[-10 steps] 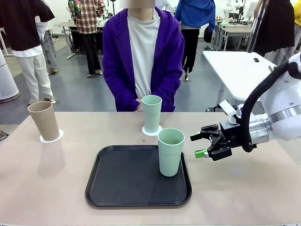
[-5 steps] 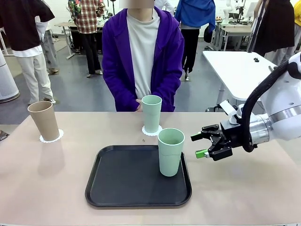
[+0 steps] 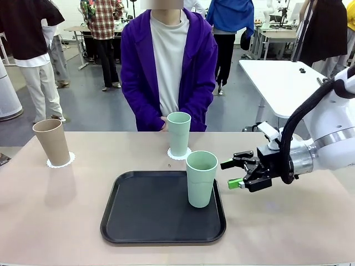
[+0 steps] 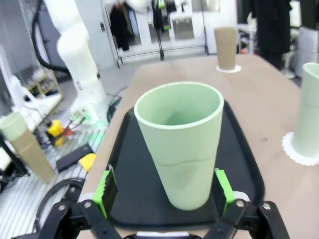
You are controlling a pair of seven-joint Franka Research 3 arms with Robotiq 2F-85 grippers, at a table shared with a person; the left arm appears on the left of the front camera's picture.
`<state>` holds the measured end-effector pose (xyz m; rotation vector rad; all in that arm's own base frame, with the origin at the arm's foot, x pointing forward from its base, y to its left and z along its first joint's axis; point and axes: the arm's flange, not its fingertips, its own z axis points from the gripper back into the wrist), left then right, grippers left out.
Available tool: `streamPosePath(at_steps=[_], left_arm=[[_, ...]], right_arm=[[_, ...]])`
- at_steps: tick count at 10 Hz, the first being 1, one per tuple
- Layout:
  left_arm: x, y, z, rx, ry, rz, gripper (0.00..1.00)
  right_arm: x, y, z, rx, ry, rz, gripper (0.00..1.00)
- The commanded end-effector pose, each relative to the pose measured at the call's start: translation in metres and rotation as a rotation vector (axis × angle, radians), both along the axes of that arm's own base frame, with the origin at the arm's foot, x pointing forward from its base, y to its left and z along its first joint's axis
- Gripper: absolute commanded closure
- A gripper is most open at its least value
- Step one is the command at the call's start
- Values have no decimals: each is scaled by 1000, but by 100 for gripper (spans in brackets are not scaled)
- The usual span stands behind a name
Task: Place coasters on the table and set cups on them.
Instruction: Take one Reusable plastic cup from the Flat Tray and place it on a coaster set by the human.
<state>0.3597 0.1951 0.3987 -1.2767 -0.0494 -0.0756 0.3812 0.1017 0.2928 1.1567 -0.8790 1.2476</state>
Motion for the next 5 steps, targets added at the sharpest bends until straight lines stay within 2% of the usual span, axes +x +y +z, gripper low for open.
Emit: streamPosePath(at_steps=[1, 5], left_arm=[[-2, 1, 0, -15, -16, -2, 0], [-2, 1, 0, -15, -16, -2, 0]], right_arm=[[14, -2, -22, 81, 15, -31, 0], [18, 9, -43, 79, 1, -9, 0]])
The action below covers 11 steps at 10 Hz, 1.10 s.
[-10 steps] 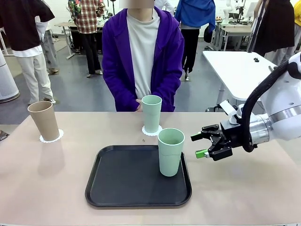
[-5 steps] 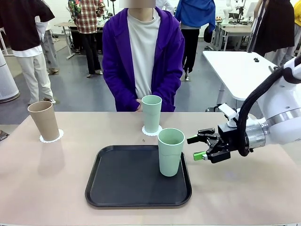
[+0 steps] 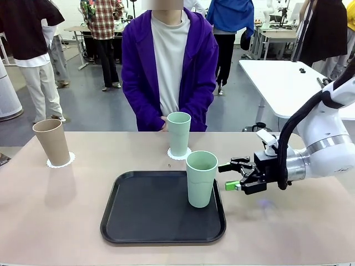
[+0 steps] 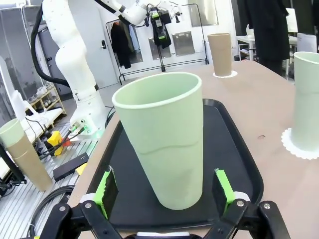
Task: Place coasters on the table and set cups on them.
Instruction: Take one Reusable plastic cup from the Flat Tray and place it on a coaster set by the human.
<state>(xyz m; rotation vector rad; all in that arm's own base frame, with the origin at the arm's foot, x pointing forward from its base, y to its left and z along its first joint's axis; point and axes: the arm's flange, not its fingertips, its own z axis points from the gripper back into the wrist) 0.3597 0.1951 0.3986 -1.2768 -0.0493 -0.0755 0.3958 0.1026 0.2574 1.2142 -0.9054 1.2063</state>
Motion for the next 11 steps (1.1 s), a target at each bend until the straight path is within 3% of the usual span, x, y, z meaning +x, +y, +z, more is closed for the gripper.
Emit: streamPosePath(at_steps=[1, 11], left_arm=[[-2, 1, 0, -15, -16, -2, 0], [-2, 1, 0, -15, -16, -2, 0]], right_arm=[[4, 12, -14, 20, -21, 8, 0], [23, 45, -34, 2, -81, 70, 0]])
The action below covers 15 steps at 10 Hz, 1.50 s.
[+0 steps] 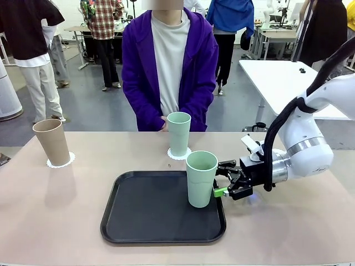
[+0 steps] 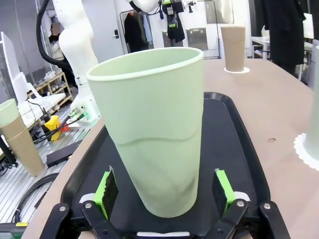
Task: Place coasters on the table and set cups on them.
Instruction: Take one Reusable plastic cup from the Flat Tray and place it on a coaster set by the human.
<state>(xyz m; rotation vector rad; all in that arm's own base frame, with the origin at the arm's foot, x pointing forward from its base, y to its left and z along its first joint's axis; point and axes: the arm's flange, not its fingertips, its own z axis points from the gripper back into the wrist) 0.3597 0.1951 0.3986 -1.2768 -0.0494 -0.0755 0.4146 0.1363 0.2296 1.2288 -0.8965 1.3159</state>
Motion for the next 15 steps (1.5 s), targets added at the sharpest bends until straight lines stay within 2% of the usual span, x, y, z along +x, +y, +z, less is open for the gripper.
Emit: streamPosePath(at_steps=[1, 7, 9, 10, 11, 12, 13, 14, 15], left_arm=[[-2, 1, 0, -15, -16, -2, 0], [-2, 1, 0, -15, -16, -2, 0], [-2, 1, 0, -15, -16, -2, 0], [-2, 1, 0, -15, -16, -2, 0], [-2, 1, 0, -15, -16, -2, 0], [-2, 1, 0, -15, -16, -2, 0], [-2, 1, 0, -15, -16, -2, 0], [-2, 1, 0, -15, -16, -2, 0], [-2, 1, 0, -15, -16, -2, 0]], right_arm=[[5, 15, -7, 12, -15, -3, 0], [9, 49, -16, 2, -11, 44, 0], [7, 51, -18, 3, -40, 59, 0], [7, 48, -17, 10, -51, 59, 58], [6, 45, -16, 12, -54, 48, 58], [4, 43, -12, 16, -58, 40, 100], [1, 39, -5, 11, -68, 13, 63], [-4, 35, 8, 21, -74, -26, 100], [-12, 32, 34, 18, -33, -84, 100]])
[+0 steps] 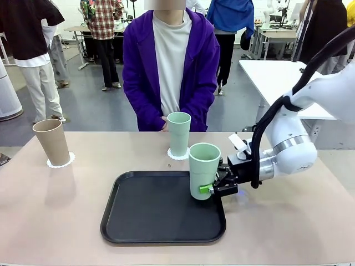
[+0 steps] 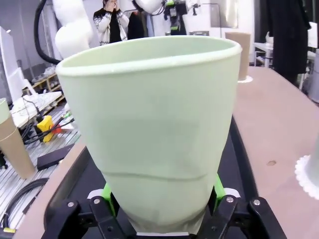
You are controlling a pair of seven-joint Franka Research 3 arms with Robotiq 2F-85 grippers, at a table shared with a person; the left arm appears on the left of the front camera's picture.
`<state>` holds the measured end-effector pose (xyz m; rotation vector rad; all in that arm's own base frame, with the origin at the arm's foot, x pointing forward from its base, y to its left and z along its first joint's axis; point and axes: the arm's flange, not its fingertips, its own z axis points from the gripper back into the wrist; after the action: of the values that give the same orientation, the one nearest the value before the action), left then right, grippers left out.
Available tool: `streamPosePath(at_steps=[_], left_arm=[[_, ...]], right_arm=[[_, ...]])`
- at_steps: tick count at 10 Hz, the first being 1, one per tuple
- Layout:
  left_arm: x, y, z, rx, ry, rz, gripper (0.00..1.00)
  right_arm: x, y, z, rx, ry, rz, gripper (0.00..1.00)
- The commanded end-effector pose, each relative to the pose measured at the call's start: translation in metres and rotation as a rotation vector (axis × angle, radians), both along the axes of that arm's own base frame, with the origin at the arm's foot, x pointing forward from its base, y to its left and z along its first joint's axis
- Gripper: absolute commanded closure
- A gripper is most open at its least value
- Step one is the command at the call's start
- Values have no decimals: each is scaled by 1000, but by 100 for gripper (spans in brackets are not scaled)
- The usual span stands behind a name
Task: Place coasters on the table and set cups on them.
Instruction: Take one Reusable plastic cup from the Flat Tray and place it on a coaster set by the human.
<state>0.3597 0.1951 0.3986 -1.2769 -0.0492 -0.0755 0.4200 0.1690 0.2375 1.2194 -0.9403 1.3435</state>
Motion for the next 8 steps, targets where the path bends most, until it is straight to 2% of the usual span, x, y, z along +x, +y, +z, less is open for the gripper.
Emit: streamPosePath(at_steps=[1, 3, 5, 6, 8], left_arm=[[-2, 1, 0, -15, -16, -2, 0], [-2, 1, 0, -15, -16, -2, 0], [-2, 1, 0, -15, -16, -2, 0], [-2, 1, 0, -15, -16, -2, 0], [-2, 1, 0, -15, -16, -2, 0]], right_arm=[[-28, -3, 63, -31, 36, -127, 100], [-33, -13, 140, -99, 122, -152, 100], [-33, -18, 191, -129, 128, -185, 100], [-30, -21, 207, -143, 131, -212, 100], [-28, -23, 213, -143, 126, -221, 100]])
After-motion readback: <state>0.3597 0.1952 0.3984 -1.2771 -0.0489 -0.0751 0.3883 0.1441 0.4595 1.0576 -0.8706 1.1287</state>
